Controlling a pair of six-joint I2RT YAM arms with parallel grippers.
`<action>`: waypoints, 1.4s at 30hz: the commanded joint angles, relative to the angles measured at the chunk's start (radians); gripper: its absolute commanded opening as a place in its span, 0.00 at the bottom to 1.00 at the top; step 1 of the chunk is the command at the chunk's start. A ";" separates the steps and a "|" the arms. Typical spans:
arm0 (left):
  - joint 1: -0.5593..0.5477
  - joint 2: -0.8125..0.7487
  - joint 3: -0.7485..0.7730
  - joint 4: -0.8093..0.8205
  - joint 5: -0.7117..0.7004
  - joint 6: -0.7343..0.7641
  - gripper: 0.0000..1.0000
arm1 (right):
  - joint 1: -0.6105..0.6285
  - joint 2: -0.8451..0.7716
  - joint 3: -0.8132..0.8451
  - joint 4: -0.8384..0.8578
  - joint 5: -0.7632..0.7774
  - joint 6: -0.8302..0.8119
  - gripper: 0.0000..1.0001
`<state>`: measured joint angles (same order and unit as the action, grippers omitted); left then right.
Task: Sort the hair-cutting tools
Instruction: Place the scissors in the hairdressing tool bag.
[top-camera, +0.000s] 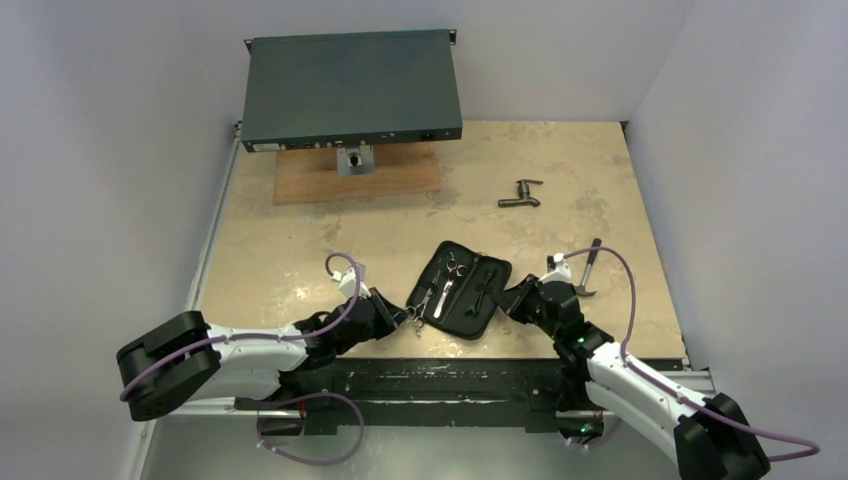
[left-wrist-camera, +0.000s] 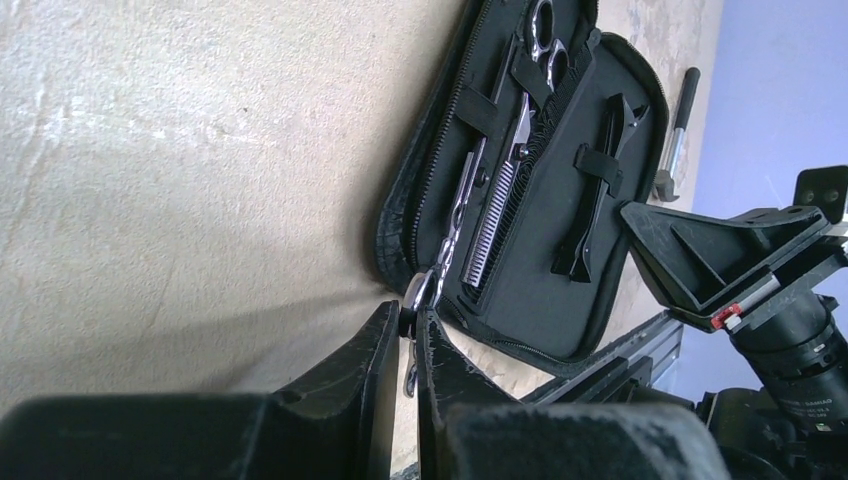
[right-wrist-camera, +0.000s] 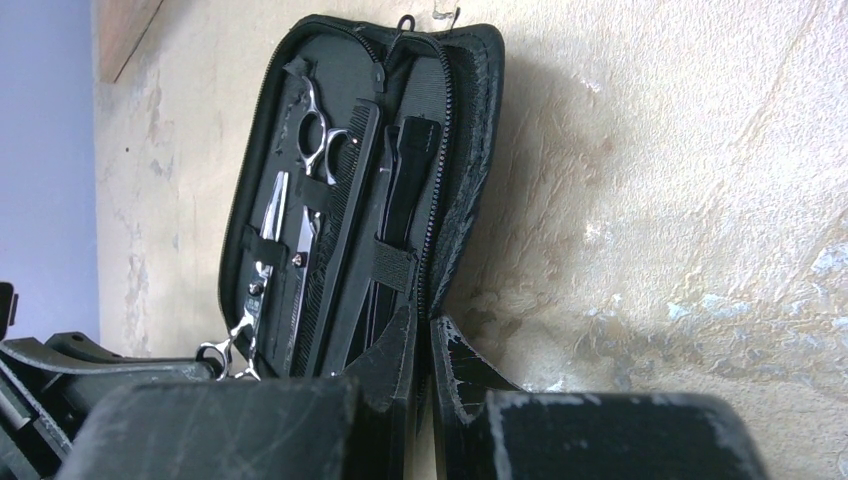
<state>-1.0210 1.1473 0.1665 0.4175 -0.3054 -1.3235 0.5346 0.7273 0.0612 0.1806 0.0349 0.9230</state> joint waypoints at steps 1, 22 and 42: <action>0.006 0.026 0.069 0.020 -0.012 0.051 0.08 | 0.011 0.010 0.023 -0.012 -0.024 -0.016 0.00; 0.015 0.148 0.383 -0.529 -0.188 0.098 0.31 | 0.011 0.011 0.022 -0.009 -0.031 -0.020 0.00; -0.025 0.316 0.772 -0.873 -0.105 0.588 0.31 | 0.011 0.019 0.024 -0.001 -0.031 -0.022 0.00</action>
<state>-1.0283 1.3945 0.8631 -0.3782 -0.4461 -0.8631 0.5365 0.7345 0.0612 0.1814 0.0296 0.9230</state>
